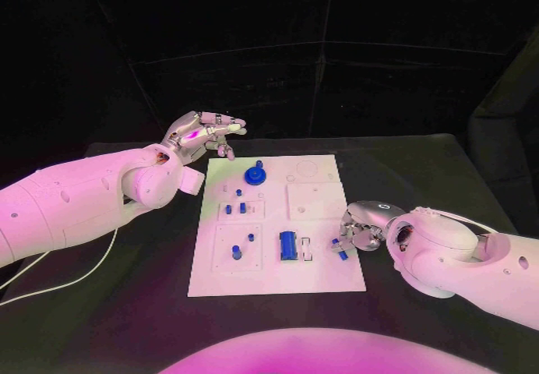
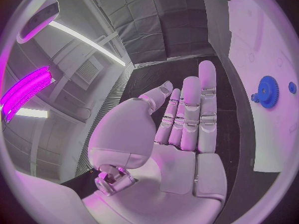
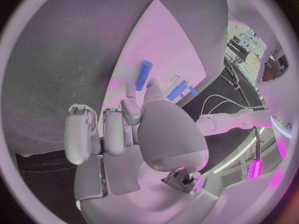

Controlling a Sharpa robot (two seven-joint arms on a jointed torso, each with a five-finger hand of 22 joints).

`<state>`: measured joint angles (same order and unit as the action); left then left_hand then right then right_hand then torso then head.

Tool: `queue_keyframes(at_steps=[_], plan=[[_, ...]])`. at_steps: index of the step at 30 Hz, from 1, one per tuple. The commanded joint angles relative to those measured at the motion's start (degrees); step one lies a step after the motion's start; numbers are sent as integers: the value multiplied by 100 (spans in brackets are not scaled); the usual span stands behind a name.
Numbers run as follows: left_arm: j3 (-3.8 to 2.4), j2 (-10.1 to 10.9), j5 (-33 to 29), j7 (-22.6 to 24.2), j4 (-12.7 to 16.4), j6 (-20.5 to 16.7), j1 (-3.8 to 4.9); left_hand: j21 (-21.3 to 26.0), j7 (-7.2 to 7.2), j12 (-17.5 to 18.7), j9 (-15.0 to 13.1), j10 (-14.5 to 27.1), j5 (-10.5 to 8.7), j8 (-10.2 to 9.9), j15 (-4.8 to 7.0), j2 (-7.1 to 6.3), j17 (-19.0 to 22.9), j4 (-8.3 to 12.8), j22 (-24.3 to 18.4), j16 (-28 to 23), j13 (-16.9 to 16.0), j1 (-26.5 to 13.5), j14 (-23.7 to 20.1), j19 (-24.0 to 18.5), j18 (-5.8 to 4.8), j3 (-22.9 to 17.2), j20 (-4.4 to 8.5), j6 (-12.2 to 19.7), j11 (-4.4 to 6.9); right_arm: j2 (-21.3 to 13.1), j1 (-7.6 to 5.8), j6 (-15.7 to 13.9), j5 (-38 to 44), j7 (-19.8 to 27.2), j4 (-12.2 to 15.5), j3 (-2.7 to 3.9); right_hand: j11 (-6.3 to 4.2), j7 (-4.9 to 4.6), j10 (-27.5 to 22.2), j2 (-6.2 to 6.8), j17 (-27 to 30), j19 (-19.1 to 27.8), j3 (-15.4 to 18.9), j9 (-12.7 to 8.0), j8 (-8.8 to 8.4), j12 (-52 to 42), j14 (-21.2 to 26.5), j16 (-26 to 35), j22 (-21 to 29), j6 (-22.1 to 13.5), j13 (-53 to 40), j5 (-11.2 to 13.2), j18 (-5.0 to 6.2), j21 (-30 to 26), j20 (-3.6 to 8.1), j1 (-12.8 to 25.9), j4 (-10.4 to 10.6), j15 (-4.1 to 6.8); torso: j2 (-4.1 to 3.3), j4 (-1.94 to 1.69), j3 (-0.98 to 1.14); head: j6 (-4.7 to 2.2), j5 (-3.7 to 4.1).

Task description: Assemble the parts on the task board

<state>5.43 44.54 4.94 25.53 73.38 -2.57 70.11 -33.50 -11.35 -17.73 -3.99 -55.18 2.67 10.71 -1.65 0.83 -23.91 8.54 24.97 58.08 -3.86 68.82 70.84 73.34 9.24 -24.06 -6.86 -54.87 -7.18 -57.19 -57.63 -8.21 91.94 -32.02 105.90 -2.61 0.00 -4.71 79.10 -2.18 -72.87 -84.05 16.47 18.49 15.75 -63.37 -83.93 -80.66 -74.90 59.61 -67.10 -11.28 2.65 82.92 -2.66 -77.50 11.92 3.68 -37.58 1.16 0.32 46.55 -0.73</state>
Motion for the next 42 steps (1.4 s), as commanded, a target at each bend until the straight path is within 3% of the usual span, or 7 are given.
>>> queue_keyframes(at_steps=[1, 10, 16, 23, 27, 37, 42], plan=[[-4, 3, -23, 67, 4, 28, 6, 19, 9, -30, -9, 30, 13, 39, 1, 45, 10, -5, -5, 14, -8, 15, -23, -4, 116, 45, -13, 42, 3, 56, 64, 542, 407, -177, -56, -47, 12, -1, -46, 6, 3, -48, -21, -40, -60, 35, -289, 29, -330, 15, 13, -9, 7, -22, 15, -160, -113, 14, 1, 3, 2, 8, -15], [-3, 14, -23, 65, 7, 30, 6, 19, 9, -30, -9, 30, 13, 39, 1, 45, 10, -5, -5, 14, -8, 15, -23, -4, 116, 45, -13, 42, 3, 186, 140, 1144, 809, -360, -79, -48, 25, -21, -120, -1, -65, -50, -61, -56, -119, 197, -298, 3, -342, 13, 125, 182, 4, -22, 4, -485, -386, 1, 4, -4, -5, 15, -19], [-2, 28, -23, 63, 14, 31, 6, 20, 8, -33, -8, 33, 13, 40, 0, 46, 12, -3, -7, 16, -7, 17, -24, -3, 115, 48, -13, 47, 3, 223, 166, 1107, 894, -446, -73, -48, 17, -21, -129, -113, -81, -51, -147, -73, -156, 240, -299, 2, -342, 39, 147, -18, 4, -26, 6, -612, -495, 4, 3, 7, -2, 19, -27], [-1, 42, -23, 65, 22, 29, 6, 20, 8, -33, -8, 33, 13, 40, 0, 46, 12, -3, -7, 16, -7, 17, -24, -3, 115, 48, -13, 47, 3, 186, 173, 584, 477, -543, -5, -47, -25, 23, -112, -365, -133, -74, -362, -111, -218, 246, -311, -21, -378, 88, 137, -650, -2, -5, 34, -745, -536, 39, 4, 4, 0, 21, -30], [-1, 47, -23, 65, 24, 27, 6, 20, 8, -33, -8, 33, 13, 40, 0, 46, 12, -3, -7, 16, -7, 17, -24, -3, 115, 48, -13, 47, 3, 105, 174, 45, -151, -473, 89, -46, -31, 31, -112, -455, -140, -81, -502, -144, -276, 276, -313, -21, -386, 87, 151, -1069, -4, 0, 49, -705, -465, 49, 5, 2, 1, 19, -35], [-1, 53, -23, 63, 28, 16, 7, 20, 8, -33, -8, 33, 13, 40, 0, 46, 12, -3, -7, 16, -7, 17, -24, -3, 115, 48, -13, 47, 3, -66, 170, -1129, -1923, 181, 300, -43, -38, 38, -102, -500, -149, -76, -754, -170, -331, 292, -314, -20, -375, 99, 152, -1188, -1, -9, 62, -752, -467, 59, 0, 2, -1, 12, -63], [-1, 58, -23, 60, 33, 13, 7, 20, 8, -33, -8, 33, 13, 40, 0, 46, 12, -3, -7, 16, -7, 17, -24, -3, 115, 48, -13, 47, 3, -49, 169, -1375, -2292, 331, 329, -43, -33, 29, -101, -484, -143, -77, -776, -175, -343, 292, -313, -16, -377, 92, 150, -1198, -1, -8, 63, -736, -459, 57, -2, -2, -4, 21, -69]])
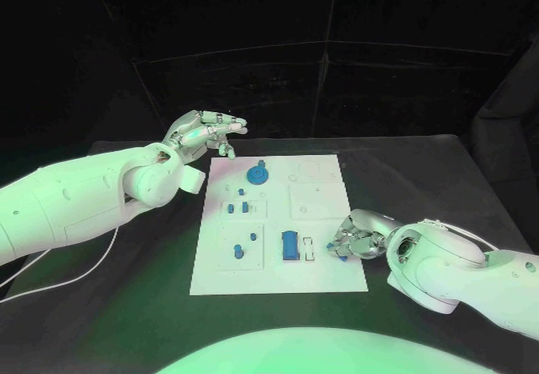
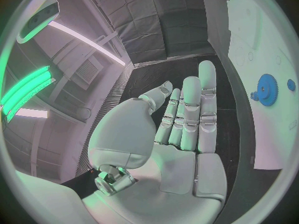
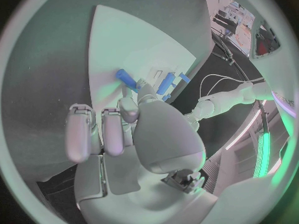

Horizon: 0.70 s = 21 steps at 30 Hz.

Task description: Assemble the parts on the task board

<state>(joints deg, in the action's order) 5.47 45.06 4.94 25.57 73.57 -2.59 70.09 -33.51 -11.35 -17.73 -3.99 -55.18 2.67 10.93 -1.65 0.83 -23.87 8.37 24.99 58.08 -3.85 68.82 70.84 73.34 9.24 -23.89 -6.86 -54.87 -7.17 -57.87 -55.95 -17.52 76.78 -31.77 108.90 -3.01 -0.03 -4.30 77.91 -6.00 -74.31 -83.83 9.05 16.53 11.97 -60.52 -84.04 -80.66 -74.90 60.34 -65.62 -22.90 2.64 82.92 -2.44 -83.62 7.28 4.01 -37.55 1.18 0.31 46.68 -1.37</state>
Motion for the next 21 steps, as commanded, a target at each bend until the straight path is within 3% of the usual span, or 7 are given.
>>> queue_keyframes(at_steps=[1, 12, 21], plan=[[-5, 7, -23, 55, 15, 14, 9, 23, 10, -39, -9, 36, 13, 23, 1, 52, 12, 20, -12, 19, -7, 27, -24, -1, 116, 31, -13, 49, 5, 34, 1, -470, -839, 322, 27, -2, -26, -16, 18, -88, 0, -100, -43, 17, 28, 12, -302, -16, -379, 15, 5, -37, -1, -7, 41, -107, 13, 21, -6, -5, -2, 12, -4], [-5, 11, -23, 45, 26, 13, 9, 23, 10, -39, -9, 36, 13, 23, 1, 52, 12, 20, -12, 19, -7, 27, -24, -1, 116, 31, -13, 49, 5, 259, 0, -646, -1066, 285, -44, -2, -21, -18, 28, -7, -7, -103, -95, 9, 12, 18, -304, -17, -386, 50, 6, -5, -3, -4, 36, 9, 79, 14, -1, -4, -1, 26, -21], [-5, 16, -23, 42, 32, 14, 10, 23, 10, -39, -9, 36, 13, 23, 1, 52, 12, 20, -12, 19, -7, 27, -24, -1, 116, 31, -13, 49, 5, 417, -1, -712, -756, 43, -137, -1, -88, 69, 151, 81, -102, -159, -226, 38, 70, -101, -327, -71, -492, 277, -93, -13, -24, 65, 66, 333, 325, 60, -1, 4, 0, 32, -44]])
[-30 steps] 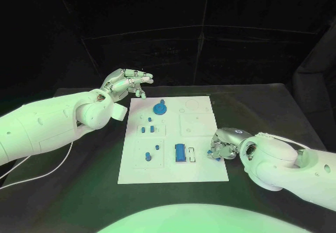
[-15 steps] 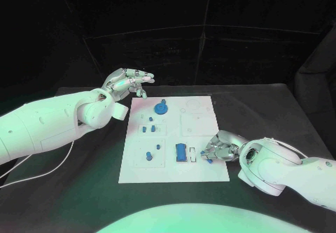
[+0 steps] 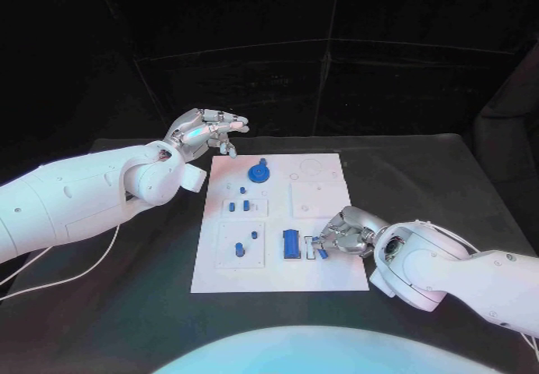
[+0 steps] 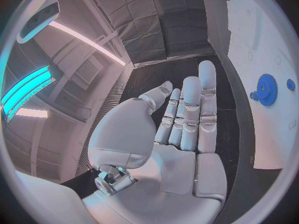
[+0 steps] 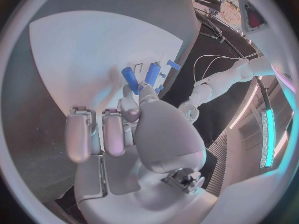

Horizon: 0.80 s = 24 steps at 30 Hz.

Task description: Assemble the parts on the task board

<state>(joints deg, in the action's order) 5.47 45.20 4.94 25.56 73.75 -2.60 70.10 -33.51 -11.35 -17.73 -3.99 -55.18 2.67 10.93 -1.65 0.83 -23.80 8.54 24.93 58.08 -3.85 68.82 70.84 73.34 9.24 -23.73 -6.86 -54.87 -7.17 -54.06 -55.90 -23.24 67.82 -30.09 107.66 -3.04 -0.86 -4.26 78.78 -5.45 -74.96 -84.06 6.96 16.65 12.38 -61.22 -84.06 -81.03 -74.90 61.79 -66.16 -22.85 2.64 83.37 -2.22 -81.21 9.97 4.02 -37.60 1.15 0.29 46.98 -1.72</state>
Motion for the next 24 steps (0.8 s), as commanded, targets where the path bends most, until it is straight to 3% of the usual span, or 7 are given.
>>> queue_keyframes(at_steps=[1, 24], plan=[[-5, 1, -23, 43, 14, 16, 9, 23, 10, -39, -9, 37, 13, 23, 1, 52, 5, 4, -6, 19, -8, 27, -24, 0, 116, 15, -13, 49, 5, 58, -6, -126, 170, -149, -23, 1, -10, 75, 71, 29, -42, -139, -31, 31, 37, -36, -327, -37, -497, 152, -44, -18, -25, 23, 47, 110, 72, 64, 3, 7, 2, 1, -8], [-5, 2, -23, 22, 21, 35, 10, 25, 10, -44, -9, 39, 12, 28, 2, 52, 9, 7, -8, 22, -8, 31, -25, 2, 116, 19, -12, 51, 5, 289, -6, 306, 747, -530, -126, 2, -86, 169, 174, 149, -126, -175, -223, 106, 133, -72, -341, -82, -570, 382, -95, 210, -42, 68, 110, 342, 263, 128, 4, 4, 0, 18, -20]])
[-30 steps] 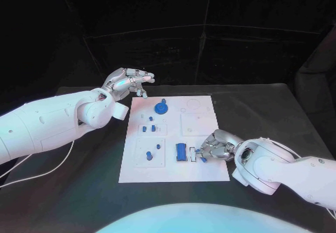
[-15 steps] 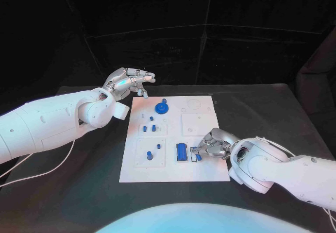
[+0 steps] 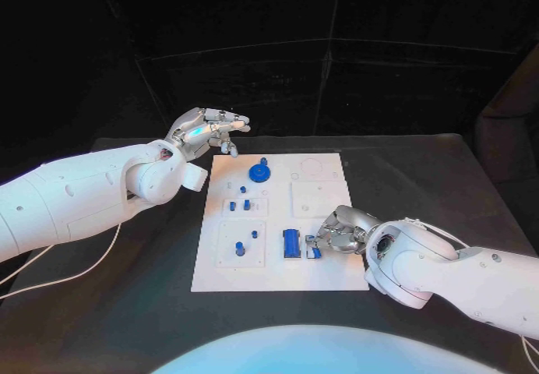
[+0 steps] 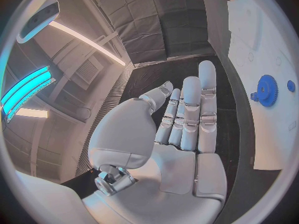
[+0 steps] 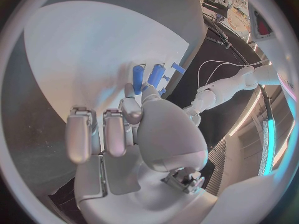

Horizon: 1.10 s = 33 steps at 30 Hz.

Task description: Assemble the parts on the task board

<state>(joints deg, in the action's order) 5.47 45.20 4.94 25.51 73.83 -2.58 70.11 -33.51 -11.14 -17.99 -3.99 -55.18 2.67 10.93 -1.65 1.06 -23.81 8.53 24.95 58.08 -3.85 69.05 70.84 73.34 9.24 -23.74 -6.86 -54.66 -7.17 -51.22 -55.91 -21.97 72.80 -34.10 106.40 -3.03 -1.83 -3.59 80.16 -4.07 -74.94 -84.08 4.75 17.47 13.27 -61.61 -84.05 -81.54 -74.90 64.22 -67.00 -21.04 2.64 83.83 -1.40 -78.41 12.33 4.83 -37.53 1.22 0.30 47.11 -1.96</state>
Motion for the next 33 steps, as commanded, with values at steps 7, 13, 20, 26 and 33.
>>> queue_keyframes(at_steps=[7, 13, 20, 26, 33], plan=[[-5, 7, -23, 23, 18, 34, 9, 25, -11, -19, -9, 39, 12, 28, 2, 29, 10, 8, -9, 22, -7, 8, -25, 2, 116, 20, -12, 30, 5, 33, -5, 249, 410, -194, -10, 1, 9, 106, 89, 127, -152, -183, 83, 64, 89, -78, -346, -42, -589, 203, -60, 154, -47, 33, 36, 339, 197, 51, -5, -2, 2, 5, -3], [-5, 8, -23, 21, 18, 34, 10, 25, -11, -19, -9, 39, 12, 28, 2, 29, 10, 8, -9, 22, -7, 8, -25, 2, 116, 20, -12, 30, 5, 52, -5, 244, 491, -213, -22, 1, 10, 107, 115, 132, -169, -189, 202, 93, 114, -98, -348, -49, -603, 225, -89, 231, -50, 40, 34, 550, 341, 50, -3, 0, 2, 0, -11], [-5, 8, -23, 20, 19, 36, 10, 25, -11, -19, -9, 39, 12, 28, 2, 29, 10, 8, -9, 22, -7, 8, -25, 2, 116, 20, -12, 30, 5, 73, -5, 217, 538, -238, -55, 1, 8, 110, 132, 104, -186, -194, 277, 112, 130, -116, -351, -57, -614, 235, -114, 235, -52, 46, 36, 650, 400, 51, -2, 2, 0, -2, -8], [-5, 7, -23, 20, 20, 36, 10, 25, -11, -19, -9, 39, 12, 28, 2, 29, 10, 8, -9, 22, -7, 8, -25, 2, 116, 20, -12, 30, 5, 99, -5, 203, 545, -238, -76, 2, 7, 112, 141, 81, -194, -195, 377, 134, 145, -120, -353, -60, -618, 236, -131, 455, -52, 47, 36, 731, 409, 52, -5, -4, 2, 0, -6], [-5, 13, -23, 15, 20, 33, 10, 25, -11, -19, -9, 39, 12, 28, 2, 29, 10, 8, -9, 22, -7, 8, -25, 2, 116, 20, -12, 30, 5, 116, -5, 234, 547, -203, -64, 2, 1, 123, 170, 37, -227, -208, 640, 175, 177, -158, -359, -76, -649, 247, -186, 846, -59, 64, 37, 1067, 431, 54, -1, 1, 1, 5, -12]])
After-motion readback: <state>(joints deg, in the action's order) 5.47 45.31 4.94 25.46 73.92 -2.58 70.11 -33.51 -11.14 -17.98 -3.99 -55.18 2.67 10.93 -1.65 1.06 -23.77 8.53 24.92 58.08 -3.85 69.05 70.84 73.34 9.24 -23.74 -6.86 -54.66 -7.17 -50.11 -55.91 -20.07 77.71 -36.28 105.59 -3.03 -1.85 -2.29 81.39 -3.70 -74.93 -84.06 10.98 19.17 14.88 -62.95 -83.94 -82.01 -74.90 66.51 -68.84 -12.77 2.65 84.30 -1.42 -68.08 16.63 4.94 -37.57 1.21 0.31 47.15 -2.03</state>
